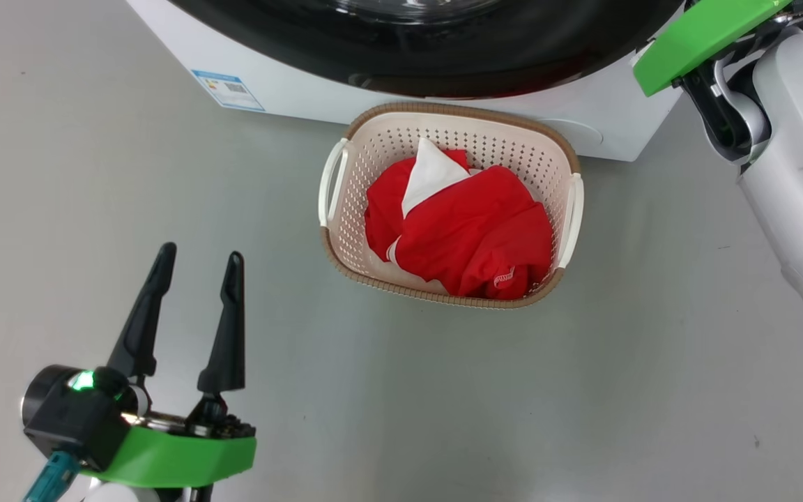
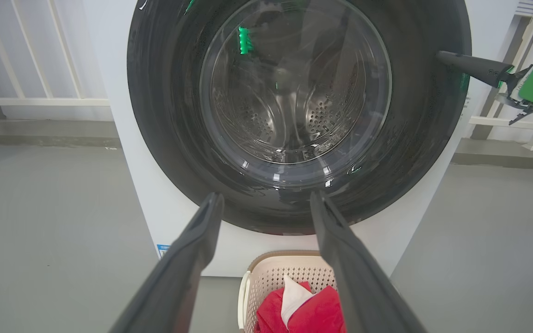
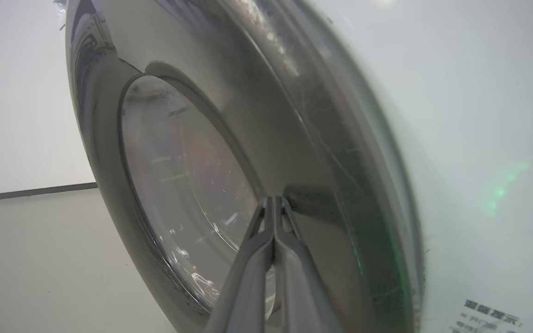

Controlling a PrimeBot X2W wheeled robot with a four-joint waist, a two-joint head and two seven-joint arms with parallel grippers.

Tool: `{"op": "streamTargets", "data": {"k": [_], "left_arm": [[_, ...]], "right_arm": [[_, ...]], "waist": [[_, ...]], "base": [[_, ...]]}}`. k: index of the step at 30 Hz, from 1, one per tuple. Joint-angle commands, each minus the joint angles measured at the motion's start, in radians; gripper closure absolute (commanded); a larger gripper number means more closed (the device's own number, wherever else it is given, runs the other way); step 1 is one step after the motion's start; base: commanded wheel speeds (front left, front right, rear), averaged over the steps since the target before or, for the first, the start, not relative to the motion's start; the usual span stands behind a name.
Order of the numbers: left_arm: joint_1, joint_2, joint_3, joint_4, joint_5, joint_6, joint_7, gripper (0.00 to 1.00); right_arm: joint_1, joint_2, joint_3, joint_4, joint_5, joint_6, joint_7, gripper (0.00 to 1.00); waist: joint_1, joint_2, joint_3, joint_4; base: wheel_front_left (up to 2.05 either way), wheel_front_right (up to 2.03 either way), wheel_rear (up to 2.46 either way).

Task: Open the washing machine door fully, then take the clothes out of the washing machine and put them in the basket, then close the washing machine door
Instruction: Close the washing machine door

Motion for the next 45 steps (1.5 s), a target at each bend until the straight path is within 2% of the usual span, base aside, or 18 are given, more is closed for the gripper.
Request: {"op": "streamTargets", "data": {"k": [1, 6, 7, 8, 9, 10, 11, 15, 23, 35, 45], "left_arm": [[-0.020, 0.013, 0.025, -0.018, 0.005, -0.004, -0.010, 0.00], [-0.026, 0.013, 0.028, -0.013, 0.009, -0.005, -0.010, 0.00], [-0.026, 0.013, 0.032, -0.013, 0.003, -0.005, -0.010, 0.00], [-0.026, 0.013, 0.036, -0.013, -0.003, -0.005, -0.010, 0.00], [-0.026, 0.013, 0.036, -0.013, -0.003, -0.005, -0.010, 0.00], [-0.025, 0.012, 0.039, -0.010, -0.010, -0.004, -0.010, 0.00], [-0.023, 0.012, 0.044, -0.005, -0.021, 0.001, -0.010, 0.00], [-0.026, 0.012, 0.052, -0.008, -0.025, 0.020, -0.010, 0.00], [-0.022, 0.012, 0.064, -0.005, -0.056, 0.042, -0.010, 0.00], [0.000, 0.015, 0.094, 0.028, -0.050, 0.042, -0.010, 0.00], [0.030, 0.017, 0.135, 0.049, -0.042, 0.042, -0.010, 0.00]], "right_arm": [[-0.029, 0.002, -0.013, -0.011, -0.005, -0.006, -0.006, 1.00], [-0.016, 0.011, -0.005, -0.008, -0.012, -0.006, -0.006, 1.00], [-0.008, 0.016, -0.006, -0.011, -0.009, -0.006, -0.006, 0.96], [0.003, 0.022, -0.009, -0.016, -0.004, -0.006, -0.006, 0.80], [0.003, 0.022, -0.009, -0.016, -0.004, -0.006, -0.006, 0.80], [0.015, 0.026, -0.011, -0.023, -0.002, -0.006, -0.006, 0.34], [0.047, 0.035, -0.012, -0.041, -0.002, -0.006, -0.006, 0.00], [0.103, 0.043, -0.009, -0.071, -0.011, -0.006, -0.006, 0.00], [0.239, 0.029, -0.004, -0.145, -0.132, -0.006, -0.006, 0.00], [0.437, 0.063, -0.170, -0.265, -0.210, -0.006, -0.006, 0.00], [0.635, 0.095, -0.302, -0.384, -0.246, -0.006, -0.006, 0.00]], "waist": [[0.0000, 0.0000, 0.002, 0.001], [0.0000, 0.0000, -0.007, -0.008], [0.0000, 0.0000, -0.011, -0.013], [0.0000, 0.0000, -0.016, -0.019], [0.0000, 0.0000, -0.016, -0.019], [0.0000, 0.0000, -0.021, -0.025], [0.0000, 0.0000, -0.033, -0.040], [0.0000, 0.0000, -0.053, -0.068], [0.0000, 0.0000, -0.107, -0.153], [0.0000, 0.0000, -0.185, -0.274], [0.0000, 0.0000, -0.274, -0.324]], "base": [[0.00, 0.00, 0.00], [0.00, 0.00, 0.00], [0.00, 0.00, 0.00], [0.00, 0.00, 0.00], [0.00, 0.00, 0.00], [0.00, 0.00, 0.00], [0.00, 0.00, 0.00], [0.00, 0.00, 0.00], [0.00, 0.00, 0.00], [0.00, 0.00, 0.00], [0.00, 0.00, 0.00]]}}
